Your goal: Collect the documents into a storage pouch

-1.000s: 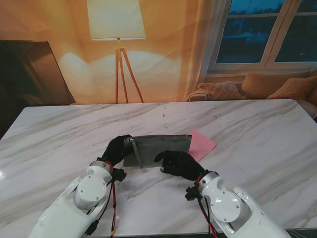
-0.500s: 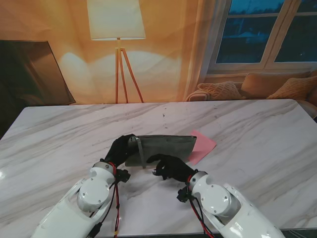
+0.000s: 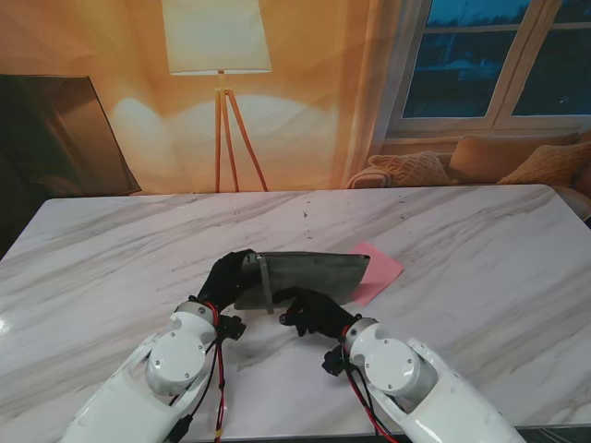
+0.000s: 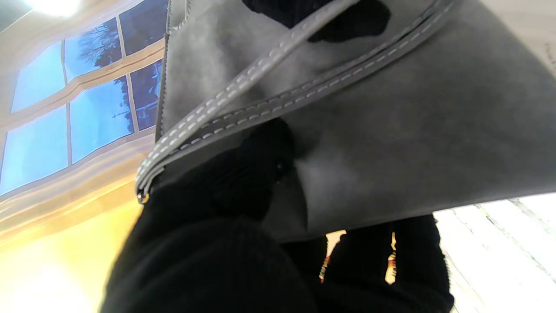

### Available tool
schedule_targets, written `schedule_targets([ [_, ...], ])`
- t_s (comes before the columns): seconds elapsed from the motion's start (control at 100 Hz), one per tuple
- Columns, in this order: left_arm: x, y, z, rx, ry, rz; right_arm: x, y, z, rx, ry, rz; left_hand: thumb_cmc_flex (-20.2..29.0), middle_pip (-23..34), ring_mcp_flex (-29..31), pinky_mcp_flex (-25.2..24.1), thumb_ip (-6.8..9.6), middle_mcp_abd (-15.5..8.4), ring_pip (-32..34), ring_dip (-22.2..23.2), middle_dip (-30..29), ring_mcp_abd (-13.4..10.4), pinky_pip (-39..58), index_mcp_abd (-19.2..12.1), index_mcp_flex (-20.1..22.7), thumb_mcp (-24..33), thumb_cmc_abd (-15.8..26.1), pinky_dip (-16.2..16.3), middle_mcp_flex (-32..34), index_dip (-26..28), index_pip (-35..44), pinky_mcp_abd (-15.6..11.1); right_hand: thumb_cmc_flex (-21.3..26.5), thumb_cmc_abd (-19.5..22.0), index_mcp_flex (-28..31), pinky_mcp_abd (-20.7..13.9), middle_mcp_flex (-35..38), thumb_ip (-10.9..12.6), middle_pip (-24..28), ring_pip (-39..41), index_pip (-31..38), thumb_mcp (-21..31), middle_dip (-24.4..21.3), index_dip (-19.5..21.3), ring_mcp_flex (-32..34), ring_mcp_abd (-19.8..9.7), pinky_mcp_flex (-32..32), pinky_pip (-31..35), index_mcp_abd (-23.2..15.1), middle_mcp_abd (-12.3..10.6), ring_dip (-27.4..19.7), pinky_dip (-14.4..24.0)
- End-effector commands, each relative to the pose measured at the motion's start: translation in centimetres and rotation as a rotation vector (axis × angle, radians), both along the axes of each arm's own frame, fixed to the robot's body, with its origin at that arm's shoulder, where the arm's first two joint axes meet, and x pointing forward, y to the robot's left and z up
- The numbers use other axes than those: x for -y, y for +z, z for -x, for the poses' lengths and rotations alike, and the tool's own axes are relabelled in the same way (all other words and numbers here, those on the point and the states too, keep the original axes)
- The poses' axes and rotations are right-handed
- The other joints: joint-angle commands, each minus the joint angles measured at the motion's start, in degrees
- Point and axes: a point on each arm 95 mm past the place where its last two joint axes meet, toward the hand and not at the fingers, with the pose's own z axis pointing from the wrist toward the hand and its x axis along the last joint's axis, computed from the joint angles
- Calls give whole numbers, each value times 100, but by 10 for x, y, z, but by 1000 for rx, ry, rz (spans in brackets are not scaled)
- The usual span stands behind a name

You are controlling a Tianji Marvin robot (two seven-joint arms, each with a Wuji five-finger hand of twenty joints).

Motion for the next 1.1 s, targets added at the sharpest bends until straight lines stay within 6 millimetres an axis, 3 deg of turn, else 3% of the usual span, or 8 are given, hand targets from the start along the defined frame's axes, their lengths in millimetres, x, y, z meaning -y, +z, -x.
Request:
schedule_targets([
  [0.0,7,2,2,-1,-15,10,-6,-3,1,-16,20,4,185,151,251,-53,36,-71,74,27,29,315,99,-300,431,310,190,-85,363,519,826,-271,84,23,153,-40,-263,169,-10,26,110,-28,36,39,-97,-102,-61,18,-352,-6,-9,-30],
  [0.38,5,2,2,-5,-13,-3,-19,-11,4,-57,56,-16,145,70,276,-263,27,-142,22,-51,-107,237,-187,-327,426,340,213,-182,407,487,801,-373,595,-45,1149,-133,-795,92,-272,-654,750,208,-167,450,-578,-285,-433,-663,-152,-89,-208,-218],
  [0.47,2,4,3,-1,-8,-8,-18,-12,5,-52,61,-12,160,104,240,-284,21,-139,46,-43,-63,255,-190,-320,407,329,245,-160,367,508,820,-369,698,-349,1413,-126,-808,-537,-231,-748,1526,157,-225,469,-611,-285,-464,-747,-79,-79,-253,-198],
  [0.55,0,5,3,1,-10,-15,-17,-13,6,-51,63,-6,222,183,171,-313,35,-119,91,-8,39,261,-222,-309,357,223,315,-137,288,589,870,-392,599,-564,1619,-124,-805,-664,-233,-816,2167,105,-248,696,-654,-262,-498,-780,-2,-61,-289,-196],
  [0.75,-6,1,4,-26,-16,-27,-10,-8,7,-5,9,1,512,514,-34,-415,132,-87,196,200,382,307,-354,-190,142,-221,595,-84,25,1066,1112,-489,449,-762,2497,186,731,-779,193,-130,3499,110,-202,1453,594,160,339,71,281,330,-371,-153],
  [0.9,-11,-3,5,-69,-30,-25,-6,1,6,65,-58,-16,509,646,129,-296,235,31,318,351,350,520,-213,-166,200,-226,619,74,89,1228,1130,-496,266,-693,3699,406,1920,-722,613,574,3832,206,-143,1703,1744,240,1297,1145,433,410,-592,-391],
  [1.02,-16,-4,6,-96,-43,-22,-2,9,2,140,-95,0,387,668,317,-191,246,179,335,375,184,729,-32,-173,392,68,542,183,247,1236,1047,-449,20,-392,4386,475,2415,-43,849,935,3851,9,-89,2372,2274,186,1822,1738,527,351,-829,-807],
  [1.09,-19,-5,7,-104,-61,-39,1,14,0,161,-114,8,380,671,339,-175,230,132,325,366,164,713,-21,-207,445,100,538,178,256,1277,1062,-441,-13,-356,4609,520,2644,-19,996,1115,3959,-90,-37,2528,2541,178,2082,1988,604,401,-833,-822],
])
